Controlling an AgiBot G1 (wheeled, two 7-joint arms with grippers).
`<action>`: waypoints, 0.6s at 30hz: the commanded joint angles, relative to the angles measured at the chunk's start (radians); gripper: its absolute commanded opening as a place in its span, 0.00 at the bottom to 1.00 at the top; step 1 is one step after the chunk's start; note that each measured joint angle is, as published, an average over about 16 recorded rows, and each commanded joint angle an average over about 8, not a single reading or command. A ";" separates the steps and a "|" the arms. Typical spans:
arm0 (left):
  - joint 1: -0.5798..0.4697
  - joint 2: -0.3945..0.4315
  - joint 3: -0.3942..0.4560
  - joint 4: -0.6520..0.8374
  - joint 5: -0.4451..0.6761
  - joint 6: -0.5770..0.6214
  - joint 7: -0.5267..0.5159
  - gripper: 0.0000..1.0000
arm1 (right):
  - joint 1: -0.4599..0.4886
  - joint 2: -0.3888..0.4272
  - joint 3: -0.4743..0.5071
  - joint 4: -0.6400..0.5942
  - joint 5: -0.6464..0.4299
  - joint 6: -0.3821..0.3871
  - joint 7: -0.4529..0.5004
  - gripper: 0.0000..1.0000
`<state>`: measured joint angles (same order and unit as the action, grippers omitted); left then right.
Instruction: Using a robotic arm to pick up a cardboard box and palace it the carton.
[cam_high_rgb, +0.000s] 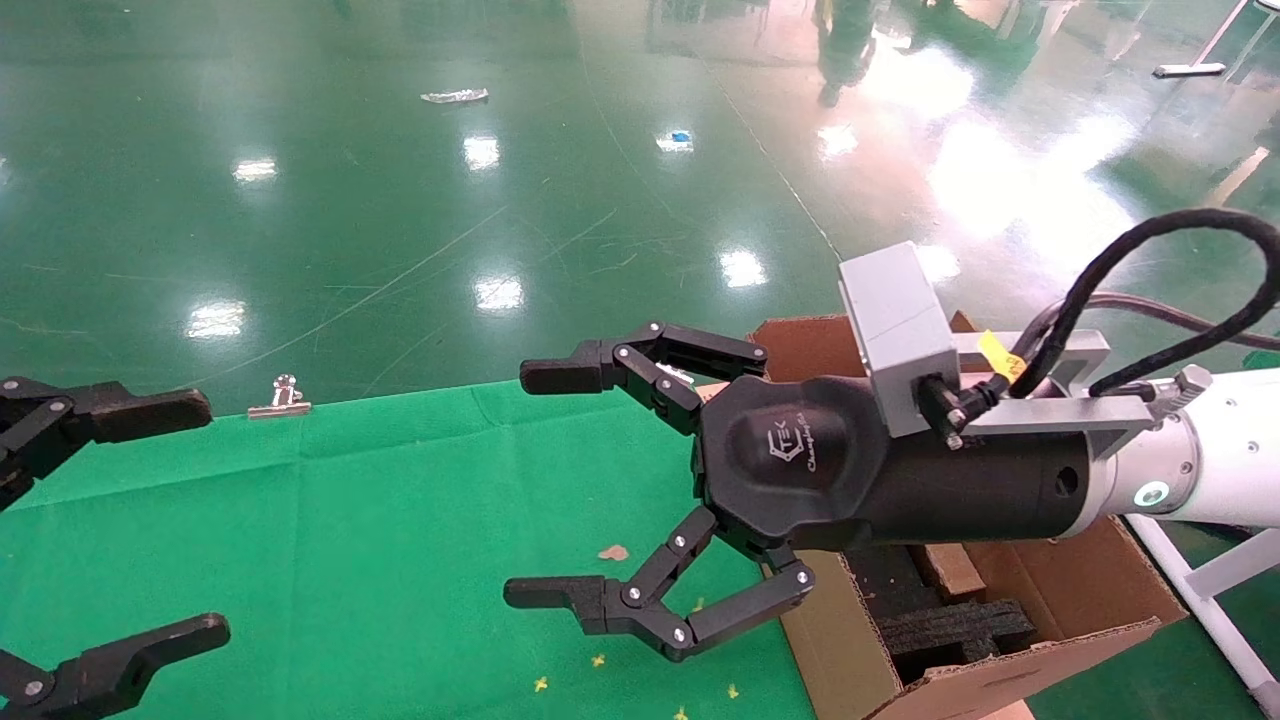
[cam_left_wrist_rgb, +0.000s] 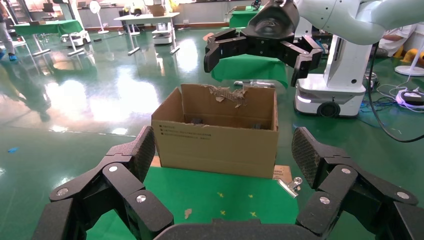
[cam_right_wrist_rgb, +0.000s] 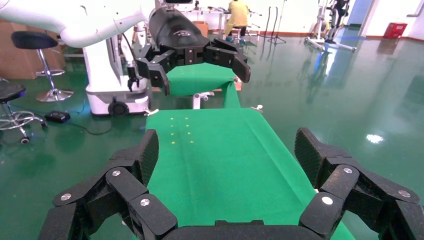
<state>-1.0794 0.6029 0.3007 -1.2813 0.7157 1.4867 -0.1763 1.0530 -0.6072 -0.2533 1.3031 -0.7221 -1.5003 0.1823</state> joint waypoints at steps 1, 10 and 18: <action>0.000 0.000 0.000 0.000 0.000 0.000 0.000 1.00 | 0.005 -0.001 -0.006 -0.004 -0.002 0.001 0.001 1.00; 0.000 0.000 0.000 0.000 0.000 0.000 0.000 1.00 | 0.014 -0.002 -0.017 -0.013 -0.005 0.003 0.004 1.00; 0.000 0.000 0.000 0.000 0.000 0.000 0.000 1.00 | 0.018 -0.003 -0.022 -0.016 -0.007 0.004 0.005 1.00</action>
<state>-1.0794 0.6029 0.3006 -1.2813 0.7157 1.4869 -0.1763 1.0707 -0.6102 -0.2752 1.2869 -0.7293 -1.4962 0.1868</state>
